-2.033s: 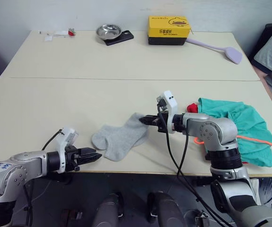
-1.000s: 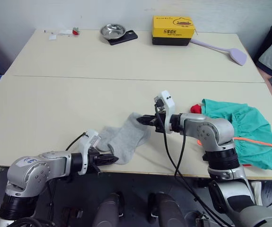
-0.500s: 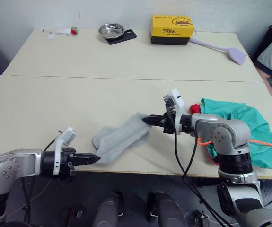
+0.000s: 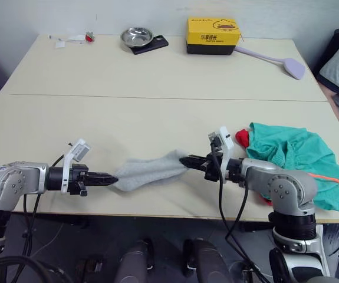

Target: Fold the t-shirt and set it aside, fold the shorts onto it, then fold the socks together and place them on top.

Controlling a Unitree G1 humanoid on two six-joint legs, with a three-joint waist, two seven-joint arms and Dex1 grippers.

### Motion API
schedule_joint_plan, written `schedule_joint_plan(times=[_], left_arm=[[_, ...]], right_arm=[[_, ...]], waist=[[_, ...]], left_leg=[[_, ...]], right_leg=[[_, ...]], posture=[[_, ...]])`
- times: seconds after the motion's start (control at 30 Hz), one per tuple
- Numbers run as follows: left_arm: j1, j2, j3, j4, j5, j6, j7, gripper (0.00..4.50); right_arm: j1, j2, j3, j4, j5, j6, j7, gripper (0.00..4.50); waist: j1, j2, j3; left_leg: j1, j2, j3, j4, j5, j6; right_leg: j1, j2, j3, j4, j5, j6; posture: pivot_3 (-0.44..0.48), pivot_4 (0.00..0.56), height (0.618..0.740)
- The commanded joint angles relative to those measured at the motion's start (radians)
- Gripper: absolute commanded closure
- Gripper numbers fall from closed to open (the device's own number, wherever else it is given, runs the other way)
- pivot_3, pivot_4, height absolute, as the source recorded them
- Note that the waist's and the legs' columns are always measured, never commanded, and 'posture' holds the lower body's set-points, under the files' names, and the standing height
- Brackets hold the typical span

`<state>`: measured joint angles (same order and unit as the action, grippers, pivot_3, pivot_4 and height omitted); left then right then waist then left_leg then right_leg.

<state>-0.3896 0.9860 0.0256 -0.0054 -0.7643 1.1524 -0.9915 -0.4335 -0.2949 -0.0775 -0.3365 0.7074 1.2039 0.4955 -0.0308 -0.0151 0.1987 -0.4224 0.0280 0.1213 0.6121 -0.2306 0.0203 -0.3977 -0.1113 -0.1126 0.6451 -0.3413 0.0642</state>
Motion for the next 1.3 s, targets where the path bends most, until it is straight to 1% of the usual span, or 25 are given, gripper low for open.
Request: schedule_joint_plan(times=[0.03,0.33,0.5,0.7,1.3], left_arm=[[-0.029,0.014,-0.004,0.032,0.036,-0.03,-0.031,4.45],[-0.063,-0.013,-0.001,0.064,0.069,-0.054,-0.054,4.45],[-0.05,-0.031,-0.004,0.053,0.077,-0.052,-0.046,4.45],[-0.039,-0.06,0.003,0.044,0.089,-0.054,-0.027,4.45],[-0.036,-0.056,0.034,0.089,0.114,-0.094,-0.04,4.45]], right_arm=[[0.024,-0.001,0.015,-0.052,-0.012,-0.065,-0.012,4.5],[0.052,0.005,0.059,-0.025,-0.056,-0.229,0.008,4.5],[0.046,-0.011,0.103,0.001,-0.088,-0.263,0.015,4.5],[0.037,-0.017,0.125,0.022,-0.107,-0.274,0.025,4.5],[0.015,-0.006,0.186,0.072,-0.151,-0.32,0.048,4.5]], waist=[[-0.001,-0.001,0.0],[0.0,-0.001,0.001],[0.0,-0.002,0.001],[0.001,-0.002,0.001],[0.001,-0.003,0.001]], left_leg=[[0.0,0.0,0.0,0.0,0.0,0.0],[0.0,0.0,0.0,0.0,0.001,-0.001],[0.0,0.0,0.0,0.001,0.002,0.0],[0.001,0.0,0.0,0.002,0.003,0.0],[0.002,0.0,-0.001,0.002,0.004,-0.001]], right_leg=[[0.0,0.0,0.0,0.0,0.0,0.0],[0.0,0.0,0.0,0.002,0.0,0.0],[0.0,0.0,0.0,0.002,0.0,0.0],[0.0,0.0,0.0,0.005,0.0,0.0],[0.0,0.0,0.0,0.007,0.0,0.0]], posture=[[0.0,0.15,0.74],[0.0,0.15,0.74],[0.0,0.15,0.74],[0.0,0.15,0.74],[0.0,0.15,0.74]])
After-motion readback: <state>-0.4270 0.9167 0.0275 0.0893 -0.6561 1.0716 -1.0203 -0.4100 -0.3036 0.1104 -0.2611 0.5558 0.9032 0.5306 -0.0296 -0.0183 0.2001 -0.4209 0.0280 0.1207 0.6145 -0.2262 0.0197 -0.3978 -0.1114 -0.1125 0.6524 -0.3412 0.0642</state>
